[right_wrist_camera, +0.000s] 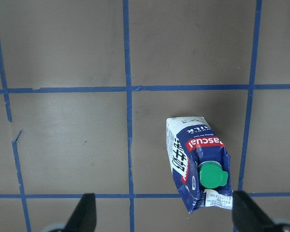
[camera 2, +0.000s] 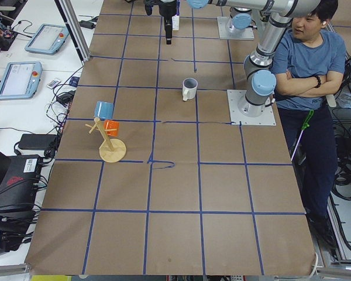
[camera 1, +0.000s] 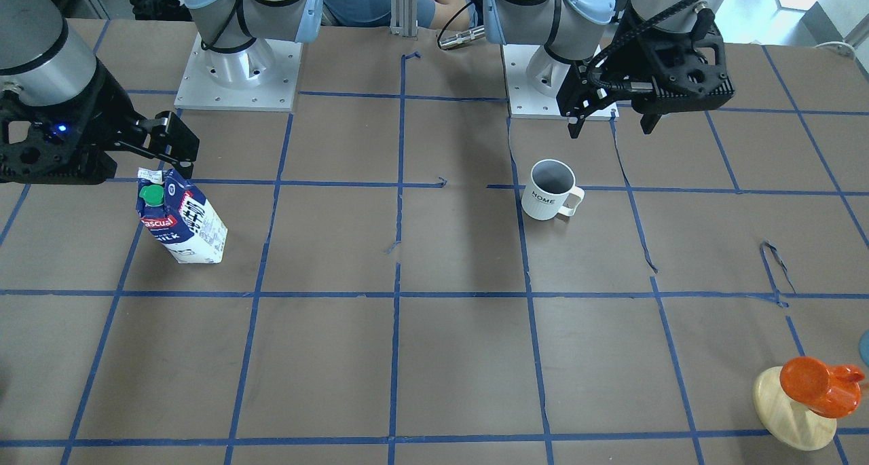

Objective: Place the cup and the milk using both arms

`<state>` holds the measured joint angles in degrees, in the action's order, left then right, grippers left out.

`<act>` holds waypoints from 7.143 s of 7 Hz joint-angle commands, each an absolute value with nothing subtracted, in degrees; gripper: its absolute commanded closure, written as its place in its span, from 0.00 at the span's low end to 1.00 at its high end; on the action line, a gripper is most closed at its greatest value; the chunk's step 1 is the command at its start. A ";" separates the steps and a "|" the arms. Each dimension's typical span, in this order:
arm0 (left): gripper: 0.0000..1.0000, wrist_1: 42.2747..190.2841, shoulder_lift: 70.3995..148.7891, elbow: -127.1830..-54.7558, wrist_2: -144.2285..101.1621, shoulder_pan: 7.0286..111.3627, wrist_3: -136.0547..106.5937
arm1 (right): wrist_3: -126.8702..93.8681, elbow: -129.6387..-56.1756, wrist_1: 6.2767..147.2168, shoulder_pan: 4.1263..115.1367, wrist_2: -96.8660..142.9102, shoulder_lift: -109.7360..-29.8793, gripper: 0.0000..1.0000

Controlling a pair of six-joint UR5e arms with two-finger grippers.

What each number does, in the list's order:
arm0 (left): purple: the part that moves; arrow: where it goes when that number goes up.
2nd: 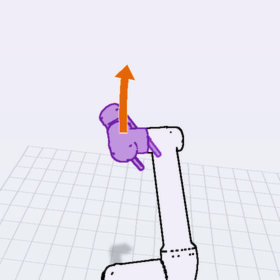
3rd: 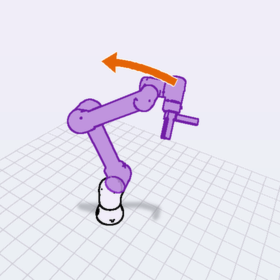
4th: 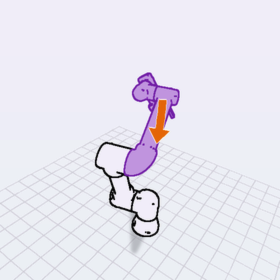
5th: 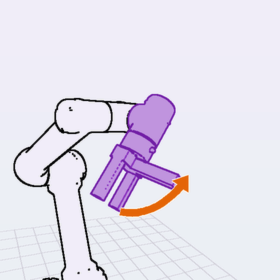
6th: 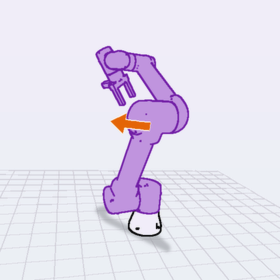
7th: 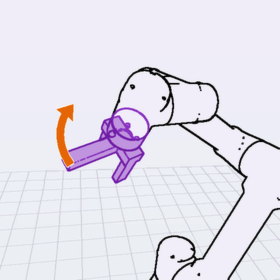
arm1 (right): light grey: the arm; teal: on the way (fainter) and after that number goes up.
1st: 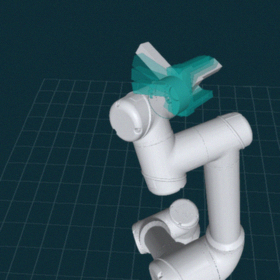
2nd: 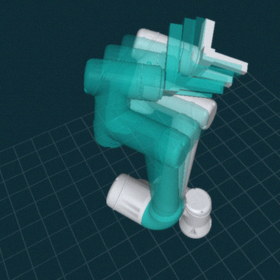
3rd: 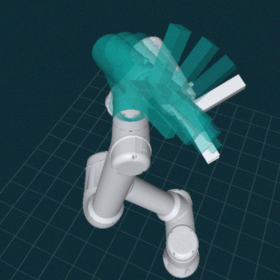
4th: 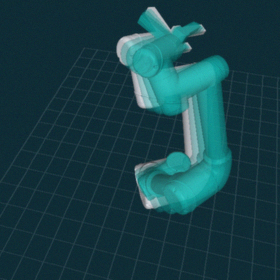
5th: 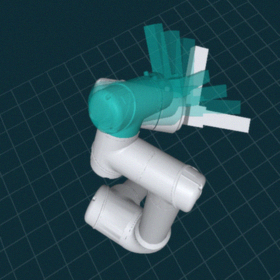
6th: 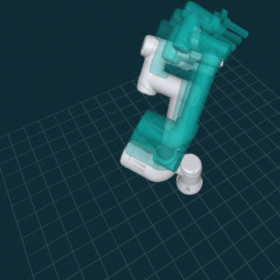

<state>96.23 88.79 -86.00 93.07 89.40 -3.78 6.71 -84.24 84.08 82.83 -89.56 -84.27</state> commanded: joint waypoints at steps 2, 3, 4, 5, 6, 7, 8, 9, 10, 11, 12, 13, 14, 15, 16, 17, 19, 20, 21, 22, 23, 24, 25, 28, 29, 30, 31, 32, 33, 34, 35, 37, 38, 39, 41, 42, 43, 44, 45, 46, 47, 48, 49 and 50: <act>0.00 96.24 88.86 -86.04 93.08 89.38 -4.48 | 13.09 -89.72 85.34 80.51 -89.56 -84.38 0.00; 0.00 96.24 88.86 -86.04 92.99 89.12 -4.66 | 13.18 -91.48 86.56 78.94 -90.87 -83.59 0.00; 0.00 96.33 88.94 -86.04 92.90 88.51 -4.66 | 13.53 -93.84 88.83 77.79 -92.71 -83.58 0.00; 0.00 96.68 88.77 -86.04 93.07 88.33 -4.66 | 14.49 -94.74 89.12 77.44 -92.72 -83.58 0.00; 0.00 96.68 88.86 -86.04 93.08 88.16 -4.57 | 15.02 -94.92 88.77 77.34 -92.81 -83.41 0.00; 0.00 96.59 89.38 -85.52 92.03 87.81 -4.92 | 15.38 -95.27 88.25 77.34 -92.73 -83.06 0.00; 0.00 96.85 89.04 -86.21 92.28 86.41 -6.05 | 16.34 -97.54 89.03 77.34 -92.90 -83.14 0.00; 0.00 97.20 88.77 -88.40 91.94 86.14 -6.33 | 16.35 -98.60 89.29 77.34 -92.90 -83.06 0.00; 0.00 96.86 87.55 -92.68 91.85 86.22 -6.33 | 16.35 -99.48 89.47 77.34 -92.64 -83.06 0.00; 0.00 96.59 85.97 -97.60 91.50 86.48 -6.42 | 16.52 -100.54 90.95 77.26 -92.81 -82.97 0.00; 0.00 96.16 84.83 -102.00 89.32 86.66 -6.42 | 16.44 -100.63 92.10 77.17 -92.81 -82.88 0.00; 0.01 91.02 83.68 -106.91 87.21 87.01 -6.50 | 16.52 -100.63 92.37 77.17 -92.81 -82.45 0.00; 0.01 88.18 82.54 -110.70 87.19 87.10 -6.50 | 16.52 -100.63 93.24 76.99 -92.90 -81.83 0.05; 0.01 86.41 82.01 -114.31 87.27 87.19 -6.33 | 16.52 -100.63 93.34 76.91 -92.90 -81.74 0.07; 0.01 81.52 82.18 -120.35 87.10 87.80 -6.15 | 16.44 -100.72 93.25 76.90 -92.90 -81.74 0.11; 0.01 74.34 82.70 -125.28 87.71 89.80 -3.89 | 16.17 -100.90 92.99 76.90 -92.90 -81.65 0.18; 0.20 73.21 83.76 -126.29 87.71 90.00 0.15 | 15.56 -101.34 92.90 76.90 -92.90 -81.74 0.46; 0.33 73.21 84.11 -126.04 87.80 89.91 1.13 | 15.56 -101.25 92.81 76.64 -92.90 -81.74 0.69; 0.35 73.21 84.55 -125.60 88.06 89.91 3.67 | 15.64 -101.16 92.81 76.12 -92.90 -81.74 0.77; 0.34 73.21 84.55 -125.42 88.50 89.56 6.13 | 15.64 -100.47 92.90 75.77 -92.90 -81.83 0.81; 0.34 73.21 84.64 -125.42 88.51 89.56 7.72 | 15.56 -98.89 92.81 75.67 -92.73 -82.00 0.82; 0.35 73.21 84.81 -125.42 90.51 89.39 10.69 | 15.47 -95.74 91.42 75.67 -92.46 -81.91 0.82; 0.48 73.04 85.77 -125.42 90.96 89.38 12.72 | 15.38 -93.36 89.67 75.67 -92.11 -81.83 0.82; 1.00 72.60 87.01 -125.59 91.67 89.38 14.33 | 13.01 -92.46 89.38 75.94 -90.80 -81.91 0.82; 1.00 72.68 87.19 -125.68 91.58 89.38 14.24 | 13.01 -92.46 89.38 75.94 -90.62 -81.83 0.82; 1.00 72.69 87.10 -125.51 91.58 89.38 14.33 | 13.01 -92.46 89.38 75.94 -90.53 -81.91 0.82; 1.00 72.42 86.93 -125.25 91.67 89.38 14.33 | 13.01 -92.46 89.38 75.94 -90.44 -81.91 0.82; 1.00 72.42 86.58 -123.68 91.58 89.38 12.59 | 12.92 -92.46 89.38 75.94 -90.44 -81.91 0.82; 1.00 73.64 87.09 -118.96 91.67 89.73 6.65 | 12.92 -92.11 89.38 75.94 -90.44 -81.91 0.82; 1.00 76.61 87.88 -115.35 90.36 90.00 -1.76 | 12.92 -91.41 89.38 75.94 -90.27 -81.91 0.81; 1.00 76.29 88.59 -114.18 87.31 90.87 -9.33 | 12.92 -90.71 89.30 75.94 -89.92 -81.74 0.81; 1.00 75.50 92.26 -110.33 85.44 95.51 -26.02 | 12.92 -90.44 89.30 75.94 -89.91 -81.74 0.81; 1.00 74.02 95.33 -107.34 83.25 98.15 -32.28 | 12.92 -90.44 89.30 76.02 -89.74 -81.74 0.81; 1.00 70.61 99.28 -103.40 80.62 100.61 -38.17 | 12.92 -90.44 89.30 76.20 -89.74 -81.74 0.81; 1.00 69.87 109.20 -91.12 79.45 104.14 -46.71 | 11.88 -90.44 89.21 76.38 -89.65 -81.83 0.81; 1.00 69.87 114.29 -84.79 79.37 105.63 -50.85 | 11.17 -90.53 88.95 76.46 -89.65 -81.74 0.81; 1.00 69.96 119.39 -79.25 79.10 107.47 -54.80 | 11.16 -90.61 88.86 76.46 -89.65 -81.65 0.81; 1.00 70.92 122.84 -75.01 79.19 109.06 -57.19 | 11.16 -90.70 88.86 76.46 -89.65 -81.56 0.81; 1.00 75.54 123.57 -74.36 79.45 110.38 -57.13 | 11.16 -90.79 88.77 76.46 -89.65 -81.56 0.81; 1.00 76.28 123.57 -74.44 79.45 110.56 -57.04 | 11.16 -90.88 88.77 76.46 -89.65 -81.56 0.81; 1.00 77.77 123.75 -74.53 79.37 110.57 -57.04 | 11.16 -90.70 88.77 76.46 -89.74 -81.30 0.82; 1.00 79.26 123.84 -74.62 79.45 110.57 -56.87 | 11.16 -90.62 88.51 76.46 -89.74 -81.21 0.81; 1.00 79.19 124.01 -74.53 79.54 110.57 -56.43 | 11.16 -90.62 88.51 76.46 -89.74 -81.21 0.81; 0.50 79.02 124.27 -74.53 79.45 110.57 -56.43 | 11.16 -90.62 88.51 76.46 -89.74 -81.21 0.81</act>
<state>78.94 124.00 -74.56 79.48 110.55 -56.58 11.16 -90.64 88.54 76.47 -89.73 -81.24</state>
